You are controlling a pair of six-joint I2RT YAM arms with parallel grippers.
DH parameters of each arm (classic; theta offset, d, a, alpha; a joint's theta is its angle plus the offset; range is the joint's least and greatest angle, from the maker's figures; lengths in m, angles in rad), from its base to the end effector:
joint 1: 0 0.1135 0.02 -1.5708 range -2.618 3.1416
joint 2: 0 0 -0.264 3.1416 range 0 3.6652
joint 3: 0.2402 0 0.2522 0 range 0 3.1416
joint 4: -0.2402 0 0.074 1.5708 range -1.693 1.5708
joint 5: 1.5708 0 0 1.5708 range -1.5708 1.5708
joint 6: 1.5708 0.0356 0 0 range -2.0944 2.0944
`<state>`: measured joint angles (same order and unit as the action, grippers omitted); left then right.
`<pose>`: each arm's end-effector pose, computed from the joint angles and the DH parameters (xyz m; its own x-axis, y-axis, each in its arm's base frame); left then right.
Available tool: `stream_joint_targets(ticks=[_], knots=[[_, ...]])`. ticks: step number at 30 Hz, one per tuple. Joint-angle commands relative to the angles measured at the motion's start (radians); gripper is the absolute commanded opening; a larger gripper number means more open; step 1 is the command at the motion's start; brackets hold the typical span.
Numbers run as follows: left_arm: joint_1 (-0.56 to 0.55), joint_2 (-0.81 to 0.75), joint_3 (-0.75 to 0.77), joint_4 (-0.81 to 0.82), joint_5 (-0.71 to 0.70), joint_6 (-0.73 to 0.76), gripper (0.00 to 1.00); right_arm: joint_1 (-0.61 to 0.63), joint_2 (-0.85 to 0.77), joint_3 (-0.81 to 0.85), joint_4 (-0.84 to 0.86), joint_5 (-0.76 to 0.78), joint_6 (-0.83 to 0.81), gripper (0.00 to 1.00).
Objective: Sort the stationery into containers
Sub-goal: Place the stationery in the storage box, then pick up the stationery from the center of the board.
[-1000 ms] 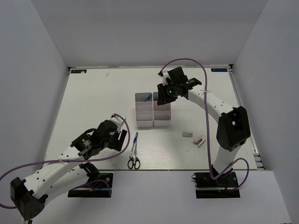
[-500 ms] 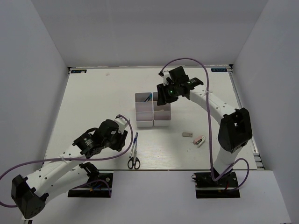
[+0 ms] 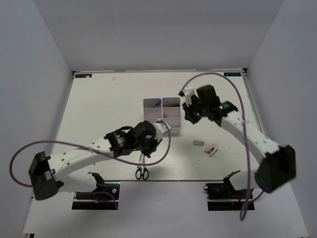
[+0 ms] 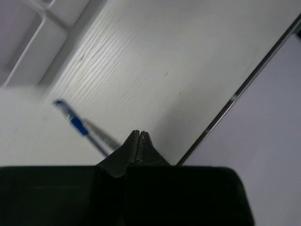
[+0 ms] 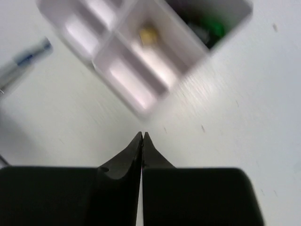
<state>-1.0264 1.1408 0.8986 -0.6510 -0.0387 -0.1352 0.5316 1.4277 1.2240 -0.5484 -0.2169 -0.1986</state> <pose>0.1207 -0.1968 0.2676 -0.5133 0.5878 -0.6253 0.7802 0.6232 -0.0546 0.2666 0.1657 0.3097 -0.4529 -0.4899 -0.7449 -0.7343 0.6788 0.0001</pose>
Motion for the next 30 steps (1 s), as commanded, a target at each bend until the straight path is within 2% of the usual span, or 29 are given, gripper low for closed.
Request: stream_joint_targets(ticks=[1,2,3,4,5,7,10,11,14,18,22,30], knots=[[-0.058,0.140,0.145,0.114,0.037,-0.013,0.01,-0.034,-0.208,-0.248,0.083,0.138,-0.257,0.00],[-0.066,0.228,0.163,0.132,0.036,-0.026,0.10,-0.039,-0.283,-0.283,0.109,0.174,-0.290,0.05],[-0.064,0.261,0.178,0.193,0.065,-0.041,0.23,-0.077,-0.303,-0.373,0.119,0.209,-0.295,0.19],[-0.067,0.286,0.230,0.208,0.074,-0.059,0.43,-0.091,-0.323,-0.401,0.145,0.328,-0.294,0.49],[-0.083,0.385,0.252,0.230,0.069,-0.072,0.51,-0.107,-0.390,-0.428,0.178,0.368,-0.288,0.57],[-0.087,0.483,0.359,0.235,0.107,-0.043,0.63,-0.166,-0.444,-0.518,0.218,0.473,-0.286,0.68],[-0.100,0.649,0.500,0.174,0.141,0.029,0.65,-0.252,-0.585,-0.584,0.212,0.456,-0.291,0.68],[-0.098,0.678,0.605,0.156,0.187,0.054,0.63,-0.278,-0.602,-0.599,0.205,0.441,-0.292,0.65],[-0.097,0.798,0.724,0.117,0.240,0.181,0.58,-0.327,-0.664,-0.630,0.173,0.401,-0.276,0.60],[-0.092,0.889,0.781,0.134,0.296,0.250,0.58,-0.366,-0.717,-0.672,0.160,0.383,-0.243,0.60],[-0.078,0.935,0.800,0.137,0.310,0.295,0.63,-0.401,-0.742,-0.686,0.154,0.352,-0.202,0.60],[-0.049,1.042,0.850,0.188,0.338,0.315,0.63,-0.436,-0.759,-0.701,0.145,0.341,-0.194,0.60]])
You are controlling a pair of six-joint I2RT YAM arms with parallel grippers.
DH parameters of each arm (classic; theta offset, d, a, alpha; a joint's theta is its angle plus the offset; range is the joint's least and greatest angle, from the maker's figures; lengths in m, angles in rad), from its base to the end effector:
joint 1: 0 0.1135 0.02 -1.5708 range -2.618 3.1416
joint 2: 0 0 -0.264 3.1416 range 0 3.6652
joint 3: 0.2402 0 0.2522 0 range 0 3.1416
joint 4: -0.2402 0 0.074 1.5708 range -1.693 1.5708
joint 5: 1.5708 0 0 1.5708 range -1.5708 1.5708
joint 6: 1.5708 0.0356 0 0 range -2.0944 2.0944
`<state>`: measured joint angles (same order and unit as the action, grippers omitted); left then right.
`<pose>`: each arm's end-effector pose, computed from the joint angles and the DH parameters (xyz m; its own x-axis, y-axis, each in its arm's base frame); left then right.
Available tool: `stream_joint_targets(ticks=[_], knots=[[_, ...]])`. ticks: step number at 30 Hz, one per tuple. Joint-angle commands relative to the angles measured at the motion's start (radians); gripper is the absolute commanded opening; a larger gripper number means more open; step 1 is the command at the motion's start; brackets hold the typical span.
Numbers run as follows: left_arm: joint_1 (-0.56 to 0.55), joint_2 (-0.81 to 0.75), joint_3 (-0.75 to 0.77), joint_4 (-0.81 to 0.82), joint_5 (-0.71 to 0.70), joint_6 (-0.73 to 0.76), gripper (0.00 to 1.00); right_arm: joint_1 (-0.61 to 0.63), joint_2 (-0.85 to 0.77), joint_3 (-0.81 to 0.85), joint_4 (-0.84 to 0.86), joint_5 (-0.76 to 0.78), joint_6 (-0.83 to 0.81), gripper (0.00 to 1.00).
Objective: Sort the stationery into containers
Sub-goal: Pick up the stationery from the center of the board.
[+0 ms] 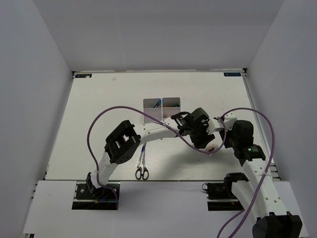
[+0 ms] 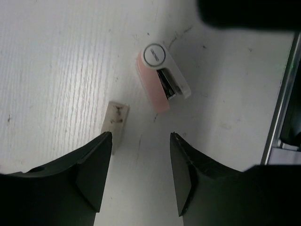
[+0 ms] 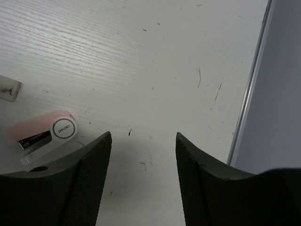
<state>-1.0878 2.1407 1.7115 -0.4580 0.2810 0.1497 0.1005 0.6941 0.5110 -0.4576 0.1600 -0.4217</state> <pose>0.2135 -0.4283 0.2045 -0.2170 0.7224 -0.6566 0.9755 0.1854 -0.1184 0.1562 0.0100 0.2315 -0.5541 -0.4620 -0.6925 -0.2179 0.8833 -0.4150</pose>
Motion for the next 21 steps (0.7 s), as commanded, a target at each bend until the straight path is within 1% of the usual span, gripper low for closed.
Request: stream_joint_targets(ticks=[1,6,12,18,21], knots=[[0.014,0.048,0.045,-0.004,0.018,0.030,0.63,-0.007,-0.027,0.012,0.060,-0.039,0.031,0.60],[0.035,0.108,0.076,0.001,0.015,0.028,0.63,-0.025,-0.024,0.000,0.060,-0.046,0.026,0.60],[0.060,0.140,0.036,0.036,0.007,0.011,0.63,-0.038,-0.005,-0.017,0.071,-0.054,0.012,0.63],[0.071,0.166,0.016,0.035,-0.002,0.014,0.63,-0.047,0.013,-0.029,0.085,-0.068,-0.005,0.63],[0.068,0.180,0.017,0.018,-0.022,0.021,0.60,-0.050,0.015,-0.031,0.082,-0.073,-0.005,0.64]])
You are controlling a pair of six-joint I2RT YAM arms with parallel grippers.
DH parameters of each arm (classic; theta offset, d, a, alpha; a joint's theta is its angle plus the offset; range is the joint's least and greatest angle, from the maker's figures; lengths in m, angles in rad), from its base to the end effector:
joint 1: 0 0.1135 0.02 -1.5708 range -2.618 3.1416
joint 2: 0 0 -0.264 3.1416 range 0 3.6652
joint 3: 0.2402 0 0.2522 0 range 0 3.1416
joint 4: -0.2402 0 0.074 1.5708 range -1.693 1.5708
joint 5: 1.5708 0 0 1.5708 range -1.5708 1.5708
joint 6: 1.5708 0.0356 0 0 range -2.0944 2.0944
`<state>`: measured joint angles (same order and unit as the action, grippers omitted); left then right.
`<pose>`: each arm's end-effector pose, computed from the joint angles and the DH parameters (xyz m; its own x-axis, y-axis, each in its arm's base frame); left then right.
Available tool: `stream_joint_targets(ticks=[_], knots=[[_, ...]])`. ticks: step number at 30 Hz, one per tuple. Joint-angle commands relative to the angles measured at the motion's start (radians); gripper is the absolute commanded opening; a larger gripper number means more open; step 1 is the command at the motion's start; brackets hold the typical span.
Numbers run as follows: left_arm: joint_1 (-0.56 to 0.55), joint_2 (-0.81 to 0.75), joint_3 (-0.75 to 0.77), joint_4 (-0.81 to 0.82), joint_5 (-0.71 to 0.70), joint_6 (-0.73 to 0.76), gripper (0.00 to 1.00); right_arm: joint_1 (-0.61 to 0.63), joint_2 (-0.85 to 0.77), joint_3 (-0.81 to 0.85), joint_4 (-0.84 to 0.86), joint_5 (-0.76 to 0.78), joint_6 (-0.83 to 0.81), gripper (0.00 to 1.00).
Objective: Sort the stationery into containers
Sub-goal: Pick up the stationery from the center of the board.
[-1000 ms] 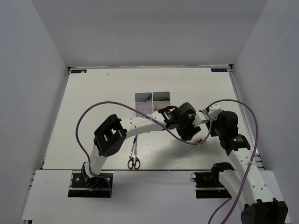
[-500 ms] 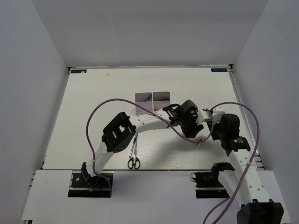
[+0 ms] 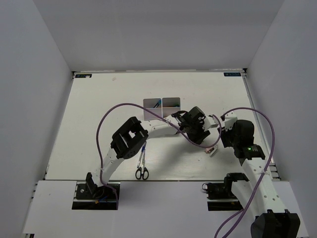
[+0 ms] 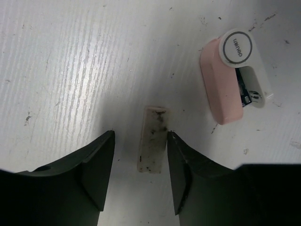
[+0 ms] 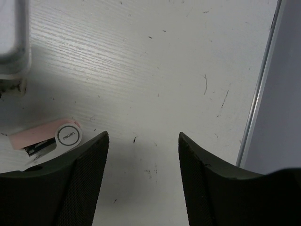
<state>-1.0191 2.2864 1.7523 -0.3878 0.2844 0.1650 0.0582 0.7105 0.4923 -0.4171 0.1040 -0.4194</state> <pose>0.2535 -0.4310 0.1535 -0.2631 0.7282 -0.6328 0.9626 0.2423 -0.1213 0.1600 0.0056 0.2263 -0.5515 -0.4378 -0.7101 -0.2179 0.8972 -0.3840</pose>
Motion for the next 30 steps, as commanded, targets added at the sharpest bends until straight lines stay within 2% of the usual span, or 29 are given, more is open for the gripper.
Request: stream_joint_targets(ticks=[1,4,10,12,13,14,16,20,21,23,25,28,30], knots=[[0.002,0.036,-0.025,-0.065,-0.027,0.011,0.57,-0.012,-0.002,-0.012,0.041,-0.018,-0.007,0.64],[-0.012,0.030,-0.045,-0.092,-0.040,0.034,0.56,-0.018,-0.006,-0.014,0.041,-0.021,-0.007,0.64],[-0.084,0.034,-0.125,-0.128,-0.226,0.088,0.56,-0.029,-0.022,-0.008,0.034,-0.038,-0.002,0.64],[-0.090,0.039,-0.143,-0.141,-0.280,0.088,0.53,-0.032,-0.026,-0.009,0.029,-0.047,-0.001,0.66],[-0.098,0.041,-0.152,-0.144,-0.280,0.084,0.49,-0.035,-0.032,-0.009,0.028,-0.047,0.002,0.66],[-0.096,0.041,-0.166,-0.145,-0.280,0.076,0.38,-0.038,-0.032,-0.006,0.024,-0.053,0.002,0.66],[-0.099,0.035,-0.195,-0.151,-0.278,0.061,0.25,-0.044,-0.042,-0.005,0.020,-0.058,0.007,0.66],[-0.098,0.001,-0.238,-0.145,-0.278,0.056,0.08,-0.050,-0.045,0.000,0.011,-0.076,0.011,0.66],[-0.098,-0.007,-0.246,-0.148,-0.278,0.056,0.00,-0.046,-0.048,0.000,0.009,-0.082,0.011,0.66],[-0.096,-0.051,-0.244,-0.152,-0.306,0.059,0.00,-0.047,-0.052,0.000,0.008,-0.084,0.013,0.66],[-0.098,-0.097,-0.235,-0.157,-0.314,0.062,0.00,-0.076,-0.054,0.000,0.012,-0.082,0.011,0.69],[-0.099,-0.192,-0.220,-0.155,-0.349,0.068,0.00,-0.080,-0.051,-0.003,0.011,-0.076,0.008,0.80],[-0.093,-0.269,-0.220,-0.141,-0.372,0.079,0.00,-0.083,-0.052,-0.006,0.017,-0.076,0.007,0.81]])
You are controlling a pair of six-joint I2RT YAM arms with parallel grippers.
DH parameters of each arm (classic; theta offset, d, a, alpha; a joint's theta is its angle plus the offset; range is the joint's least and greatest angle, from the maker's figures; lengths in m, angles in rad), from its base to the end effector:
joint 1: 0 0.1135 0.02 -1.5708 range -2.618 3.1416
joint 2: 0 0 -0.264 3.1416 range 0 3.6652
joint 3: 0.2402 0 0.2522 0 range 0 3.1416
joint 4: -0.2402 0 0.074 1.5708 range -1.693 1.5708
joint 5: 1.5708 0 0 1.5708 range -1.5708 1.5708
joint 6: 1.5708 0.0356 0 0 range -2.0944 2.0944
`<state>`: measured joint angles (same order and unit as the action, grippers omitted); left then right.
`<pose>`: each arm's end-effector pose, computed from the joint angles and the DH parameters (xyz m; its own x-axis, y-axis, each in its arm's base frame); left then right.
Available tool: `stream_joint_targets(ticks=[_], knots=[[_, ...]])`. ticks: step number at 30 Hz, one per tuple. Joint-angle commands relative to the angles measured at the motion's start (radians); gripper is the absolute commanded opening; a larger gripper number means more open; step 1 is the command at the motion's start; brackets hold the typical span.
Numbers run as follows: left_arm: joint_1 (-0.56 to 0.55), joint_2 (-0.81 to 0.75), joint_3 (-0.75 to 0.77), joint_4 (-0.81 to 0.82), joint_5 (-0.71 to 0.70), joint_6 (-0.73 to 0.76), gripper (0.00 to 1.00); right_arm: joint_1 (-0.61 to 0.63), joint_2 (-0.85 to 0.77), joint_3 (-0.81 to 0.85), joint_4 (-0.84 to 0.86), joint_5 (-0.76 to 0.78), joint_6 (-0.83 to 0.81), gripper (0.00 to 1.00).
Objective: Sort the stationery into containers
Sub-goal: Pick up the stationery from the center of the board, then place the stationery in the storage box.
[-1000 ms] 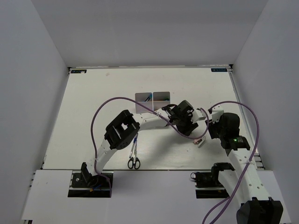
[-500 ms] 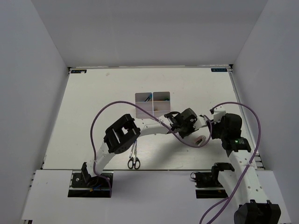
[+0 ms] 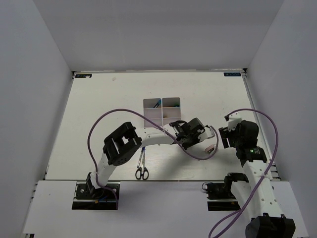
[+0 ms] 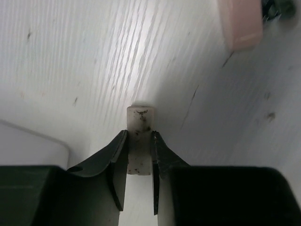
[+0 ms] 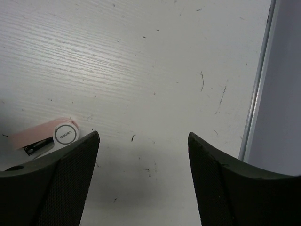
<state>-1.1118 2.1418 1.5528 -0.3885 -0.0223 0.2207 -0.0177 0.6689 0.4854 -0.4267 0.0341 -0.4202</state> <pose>0.2049 -0.4129 0.1586 -0.1634 0.8247 -0.5415 0.9496 0.2804 0.1404 0.1544 -0.0039 0.2287 -0.5417 -0.3982 -0.7403 -0.1921 0.9160 -0.3522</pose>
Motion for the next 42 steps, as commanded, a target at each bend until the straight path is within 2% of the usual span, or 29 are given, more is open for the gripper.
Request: stream_joint_targets(ticks=[1,3,4,5,7,8,12,16,17,25,33,42], knots=[[-0.002,-0.140,-0.017,-0.142,-0.095,0.026,0.00,-0.007,-0.012,0.001,0.023,-0.008,0.005,0.78],[0.007,-0.201,-0.023,-0.141,-0.117,0.046,0.00,-0.008,-0.009,0.001,0.022,-0.013,0.008,0.69],[0.010,-0.216,-0.028,-0.141,-0.142,0.049,0.00,-0.008,-0.009,0.001,0.020,-0.020,0.008,0.59],[0.013,-0.226,-0.028,-0.151,-0.140,0.057,0.00,-0.010,-0.011,0.001,0.019,-0.020,0.006,0.33],[0.035,-0.276,-0.045,-0.156,-0.131,0.057,0.00,-0.008,-0.008,-0.002,0.022,-0.023,0.006,0.03],[0.035,-0.304,-0.054,-0.138,-0.130,0.060,0.00,-0.010,-0.012,-0.002,0.022,-0.023,0.005,0.00],[0.056,-0.371,-0.095,-0.119,-0.111,0.057,0.00,-0.008,-0.006,-0.004,0.023,-0.025,0.003,0.00],[0.133,-0.398,-0.094,-0.112,-0.133,0.072,0.00,-0.008,-0.002,-0.007,0.020,-0.023,0.003,0.13],[0.148,-0.395,-0.071,-0.119,-0.128,0.075,0.00,-0.007,-0.002,-0.005,0.019,-0.058,0.001,0.17],[0.282,-0.306,0.076,-0.197,-0.102,0.137,0.00,-0.008,0.000,-0.005,0.016,-0.068,0.000,0.25],[0.314,-0.221,0.141,-0.230,-0.077,0.132,0.00,-0.008,0.005,-0.013,0.019,-0.065,-0.003,0.33],[0.311,-0.263,0.069,-0.188,-0.039,0.105,0.00,-0.010,0.017,-0.013,0.025,-0.066,-0.011,0.36]])
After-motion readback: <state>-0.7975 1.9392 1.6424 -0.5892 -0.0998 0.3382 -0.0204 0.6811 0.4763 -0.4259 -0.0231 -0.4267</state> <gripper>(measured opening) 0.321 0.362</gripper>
